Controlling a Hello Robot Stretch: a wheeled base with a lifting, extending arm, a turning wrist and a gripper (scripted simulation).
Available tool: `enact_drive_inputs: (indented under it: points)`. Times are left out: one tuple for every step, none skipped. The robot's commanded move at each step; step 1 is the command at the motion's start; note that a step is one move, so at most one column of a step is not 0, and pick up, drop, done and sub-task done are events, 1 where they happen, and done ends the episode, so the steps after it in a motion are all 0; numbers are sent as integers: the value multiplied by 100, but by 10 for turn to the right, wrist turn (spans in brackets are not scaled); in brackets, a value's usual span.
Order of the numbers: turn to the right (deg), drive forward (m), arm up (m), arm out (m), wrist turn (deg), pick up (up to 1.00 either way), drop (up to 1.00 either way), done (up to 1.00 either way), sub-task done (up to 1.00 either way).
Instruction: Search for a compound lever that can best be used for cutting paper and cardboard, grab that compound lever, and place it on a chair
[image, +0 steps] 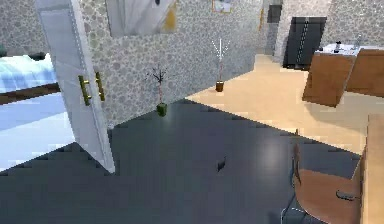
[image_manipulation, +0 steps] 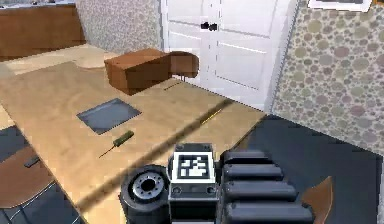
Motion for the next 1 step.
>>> enact_drive_inputs:
  points:
    - [450, 0, 0, 0, 0, 0, 0, 0, 0]
